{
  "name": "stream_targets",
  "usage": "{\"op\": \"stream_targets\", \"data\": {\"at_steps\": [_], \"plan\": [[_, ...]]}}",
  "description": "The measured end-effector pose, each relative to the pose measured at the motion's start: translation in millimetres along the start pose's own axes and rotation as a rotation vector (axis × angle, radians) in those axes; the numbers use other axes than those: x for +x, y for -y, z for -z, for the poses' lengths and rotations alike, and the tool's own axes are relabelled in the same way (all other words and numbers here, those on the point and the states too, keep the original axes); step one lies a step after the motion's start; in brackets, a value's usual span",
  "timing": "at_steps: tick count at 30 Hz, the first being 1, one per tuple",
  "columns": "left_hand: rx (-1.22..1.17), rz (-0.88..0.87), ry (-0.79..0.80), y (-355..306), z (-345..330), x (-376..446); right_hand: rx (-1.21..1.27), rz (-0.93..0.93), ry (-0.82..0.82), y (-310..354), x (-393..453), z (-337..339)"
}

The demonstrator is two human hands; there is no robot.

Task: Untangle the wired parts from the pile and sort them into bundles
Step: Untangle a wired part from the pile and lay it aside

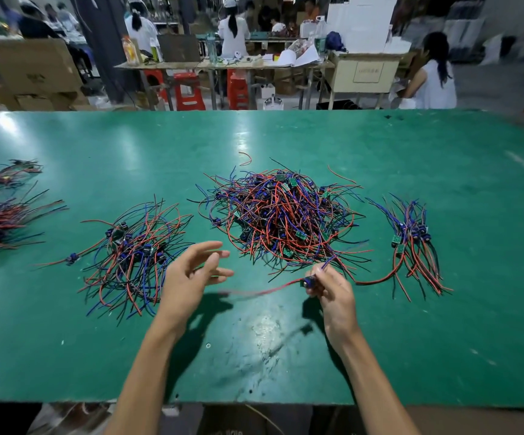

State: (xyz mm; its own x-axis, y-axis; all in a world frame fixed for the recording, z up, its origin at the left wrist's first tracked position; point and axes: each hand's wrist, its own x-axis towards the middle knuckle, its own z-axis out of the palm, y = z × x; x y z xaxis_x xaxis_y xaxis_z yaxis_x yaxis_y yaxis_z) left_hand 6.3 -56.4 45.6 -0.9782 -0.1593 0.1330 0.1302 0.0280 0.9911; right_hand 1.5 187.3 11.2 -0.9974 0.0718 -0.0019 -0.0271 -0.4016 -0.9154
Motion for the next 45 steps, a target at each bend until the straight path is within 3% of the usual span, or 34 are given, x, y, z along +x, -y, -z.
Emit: {"op": "stream_targets", "data": {"at_steps": [4,7,11,15,25,29,37,45], "plan": [[0.175,0.203,0.414,-20,-22,3,-0.201,0.082,0.134,-3,-3,-4],[0.215,0.224,0.537,-23,-57,-2,-0.37,0.138,0.158,-7,-4,-5],[0.068,0.273,0.46,-18,-82,-8,-0.465,0.258,0.012,-8,-1,-2],[0.096,0.299,0.384,-14,-87,-9,-0.491,0.243,-0.106,-11,3,-6],[0.023,0.219,0.246,8,-112,-21,-0.302,0.161,0.002,-14,5,-3],[0.112,0.176,0.214,18,-113,-26,-0.322,0.147,-0.056,-19,8,-3],[0.251,0.144,0.301,16,-98,-35,-0.212,0.117,-0.238,-18,14,2],[0.239,0.15,0.345,16,-82,-44,0.084,0.04,-0.326,-8,16,1]]}}
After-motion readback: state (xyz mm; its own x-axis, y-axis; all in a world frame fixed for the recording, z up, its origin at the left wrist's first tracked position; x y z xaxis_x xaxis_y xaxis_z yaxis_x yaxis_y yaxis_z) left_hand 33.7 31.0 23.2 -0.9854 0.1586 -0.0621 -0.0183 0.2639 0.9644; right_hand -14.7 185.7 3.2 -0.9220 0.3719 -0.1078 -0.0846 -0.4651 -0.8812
